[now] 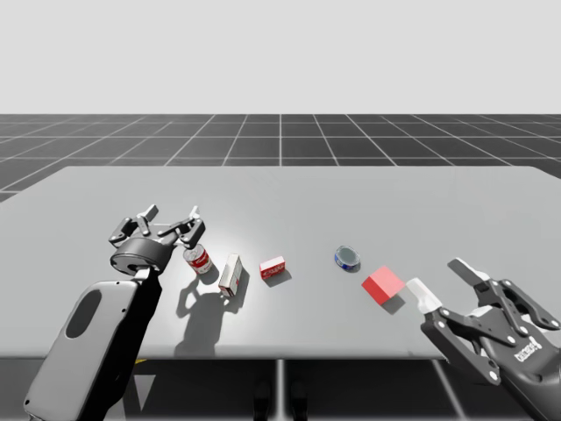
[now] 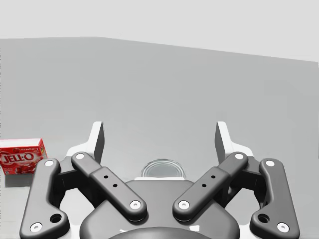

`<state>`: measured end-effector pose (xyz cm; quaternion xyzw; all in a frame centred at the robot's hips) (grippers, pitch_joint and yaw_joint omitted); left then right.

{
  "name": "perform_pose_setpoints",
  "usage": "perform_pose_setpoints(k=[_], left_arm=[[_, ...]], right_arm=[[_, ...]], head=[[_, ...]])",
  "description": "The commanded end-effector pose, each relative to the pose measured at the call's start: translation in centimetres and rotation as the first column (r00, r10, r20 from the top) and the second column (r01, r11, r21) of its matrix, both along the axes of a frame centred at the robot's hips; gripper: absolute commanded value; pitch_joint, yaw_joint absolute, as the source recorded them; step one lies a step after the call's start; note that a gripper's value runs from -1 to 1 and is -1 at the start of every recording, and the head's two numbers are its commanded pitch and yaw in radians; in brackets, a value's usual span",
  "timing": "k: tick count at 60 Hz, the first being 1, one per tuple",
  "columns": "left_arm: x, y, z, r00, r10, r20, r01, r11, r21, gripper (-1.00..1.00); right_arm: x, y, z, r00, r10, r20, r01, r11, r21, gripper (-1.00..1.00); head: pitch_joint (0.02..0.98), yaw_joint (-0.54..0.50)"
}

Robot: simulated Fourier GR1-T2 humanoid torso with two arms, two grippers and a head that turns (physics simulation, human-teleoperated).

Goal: Find the red cube and pick it up.

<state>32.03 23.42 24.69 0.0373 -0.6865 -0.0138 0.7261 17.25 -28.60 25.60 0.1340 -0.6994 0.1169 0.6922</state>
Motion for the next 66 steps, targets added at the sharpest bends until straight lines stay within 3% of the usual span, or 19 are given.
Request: perform_pose_setpoints(k=[1,10,20,42,66], left_arm=[[0.0,-0.1,-0.1,1.0,-0.002,-0.003,0.002,1.0,0.002,-1.0],[0.0,-0.2,-0.1,1.0,-0.002,-0.009,0.002,1.0,0.006,-1.0],[0.0,-0.4,-0.2,1.0,-0.001,-0.012,0.001,1.0,0.011,-1.0],[-0.1,-0.4,-0.2,1.0,0.002,-0.009,-0.002,1.0,0.01,-1.0],[-0.1,-0.5,-0.2,1.0,0.002,-0.008,-0.002,1.0,0.014,-1.0]], right_arm=[[-2.7,-1.0,-3.1,0.997,0.047,-0.058,-0.051,0.996,-0.067,-1.0],[-3.8,-1.5,-5.2,0.992,0.069,-0.107,-0.074,0.996,-0.048,-1.0],[-3.4,-1.8,-7.8,0.987,0.075,-0.142,-0.086,0.994,-0.074,-1.0],[1.4,-1.9,-10.9,0.988,0.044,-0.149,-0.066,0.987,-0.145,-1.0],[5.4,-2.4,-12.6,0.969,0.012,-0.248,-0.049,0.988,-0.143,-1.0]], head=[[0.862,-0.46],[0.863,-0.47],[0.862,-0.47],[0.864,-0.46],[0.868,-0.45]])
